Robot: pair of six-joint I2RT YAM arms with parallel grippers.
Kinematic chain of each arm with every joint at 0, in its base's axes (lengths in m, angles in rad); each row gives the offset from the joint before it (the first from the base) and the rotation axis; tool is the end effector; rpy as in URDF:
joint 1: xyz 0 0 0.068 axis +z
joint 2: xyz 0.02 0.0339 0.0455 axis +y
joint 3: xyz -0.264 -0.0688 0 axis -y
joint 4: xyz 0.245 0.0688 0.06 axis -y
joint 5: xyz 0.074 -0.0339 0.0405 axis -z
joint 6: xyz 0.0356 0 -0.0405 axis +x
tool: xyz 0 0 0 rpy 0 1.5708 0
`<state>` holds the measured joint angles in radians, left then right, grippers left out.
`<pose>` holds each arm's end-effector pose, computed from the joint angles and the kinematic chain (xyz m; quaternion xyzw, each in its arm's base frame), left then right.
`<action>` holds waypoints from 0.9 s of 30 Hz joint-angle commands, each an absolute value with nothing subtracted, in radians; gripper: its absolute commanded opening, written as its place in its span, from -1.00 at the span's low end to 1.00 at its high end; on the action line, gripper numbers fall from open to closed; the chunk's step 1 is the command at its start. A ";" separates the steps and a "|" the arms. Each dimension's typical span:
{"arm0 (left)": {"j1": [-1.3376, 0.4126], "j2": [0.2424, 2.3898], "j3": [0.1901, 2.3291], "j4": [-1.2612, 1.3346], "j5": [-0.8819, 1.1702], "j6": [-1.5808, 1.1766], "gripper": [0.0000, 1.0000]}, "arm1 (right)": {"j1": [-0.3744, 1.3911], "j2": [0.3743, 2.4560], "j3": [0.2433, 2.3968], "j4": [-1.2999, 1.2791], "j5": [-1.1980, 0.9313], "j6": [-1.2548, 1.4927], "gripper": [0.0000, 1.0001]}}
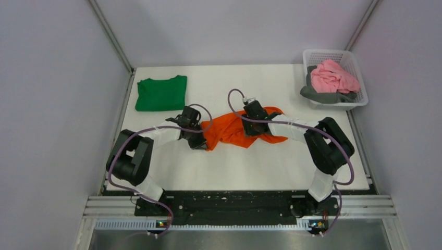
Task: Fold and stack the t-shirts
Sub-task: Flatten out the tshirt
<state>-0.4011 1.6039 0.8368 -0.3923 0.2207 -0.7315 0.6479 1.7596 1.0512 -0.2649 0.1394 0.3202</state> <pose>0.2642 -0.1205 0.1508 -0.1378 0.9634 -0.1999 0.1135 0.2869 0.2110 0.1686 -0.1353 0.9440 0.0777 0.2909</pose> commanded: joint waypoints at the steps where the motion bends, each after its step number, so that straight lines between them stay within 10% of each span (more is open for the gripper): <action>1: -0.409 1.668 0.871 -0.412 0.163 -0.728 -1.00 | 0.659 1.788 1.106 -0.227 0.253 0.400 -0.21; 4: -0.408 1.601 0.866 -0.395 0.147 -0.725 -1.00 | 0.658 1.723 1.090 -0.233 0.332 0.415 -0.76; 9: -0.405 1.397 0.906 -0.392 0.066 -0.732 -1.00 | 0.648 1.543 1.066 -0.294 0.445 0.343 -0.94; 27: -0.319 1.031 1.279 -0.283 -0.264 -0.567 -1.00 | 0.309 0.986 1.150 -0.069 0.393 0.158 -1.00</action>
